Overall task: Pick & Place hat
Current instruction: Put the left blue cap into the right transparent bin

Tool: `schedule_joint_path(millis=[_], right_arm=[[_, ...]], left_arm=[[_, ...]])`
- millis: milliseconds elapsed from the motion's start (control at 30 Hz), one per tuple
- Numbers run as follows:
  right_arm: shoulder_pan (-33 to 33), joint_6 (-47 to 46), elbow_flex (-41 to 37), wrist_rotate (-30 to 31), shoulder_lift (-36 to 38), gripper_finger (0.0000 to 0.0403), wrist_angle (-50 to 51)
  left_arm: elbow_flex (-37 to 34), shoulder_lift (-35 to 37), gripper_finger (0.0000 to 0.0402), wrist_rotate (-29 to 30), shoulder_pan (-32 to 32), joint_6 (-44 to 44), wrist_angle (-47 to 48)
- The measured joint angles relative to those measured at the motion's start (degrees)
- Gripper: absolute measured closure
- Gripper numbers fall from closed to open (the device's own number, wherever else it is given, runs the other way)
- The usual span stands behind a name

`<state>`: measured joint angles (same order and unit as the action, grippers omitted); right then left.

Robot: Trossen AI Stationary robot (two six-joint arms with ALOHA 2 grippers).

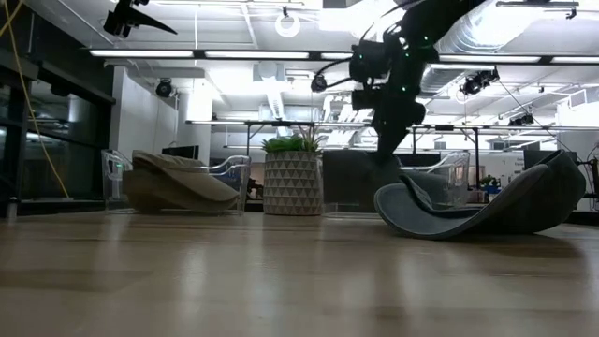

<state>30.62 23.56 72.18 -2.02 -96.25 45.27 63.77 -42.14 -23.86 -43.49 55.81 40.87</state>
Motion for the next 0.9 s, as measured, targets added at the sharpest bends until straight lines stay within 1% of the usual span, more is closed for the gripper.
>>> schedule_joint_path(millis=[133,267,567,667,767,900], right_arm=[[0.9,0.9,-2.1,-0.1,-0.1,0.0403,-3.0],[1.7,0.5,-4.6,-1.5,-0.1,0.0403,-5.4],[1.7,0.7,-10.3,-3.5,-0.1,0.0403,-13.0],[1.7,0.8,-11.6,-3.1,-0.1,0.0403,-15.6],[1.6,-0.2,-12.0,-2.8,-0.1,0.0401,-16.5],[1.6,-0.7,-11.0,-2.8,0.1,0.0381,-16.3]], left_arm=[[0.0,0.0,0.0099,0.1,0.0,0.0,0.0],[0.0,0.0,0.0099,0.2,0.0,0.3,0.0],[0.0,0.0,0.0099,0.5,0.0,0.5,0.0],[0.0,0.0,0.0099,0.5,0.0,0.5,0.0],[0.0,0.0,0.0099,0.5,0.0,0.6,0.0],[0.0,0.0,0.0099,0.5,0.0,1.0,0.0]])
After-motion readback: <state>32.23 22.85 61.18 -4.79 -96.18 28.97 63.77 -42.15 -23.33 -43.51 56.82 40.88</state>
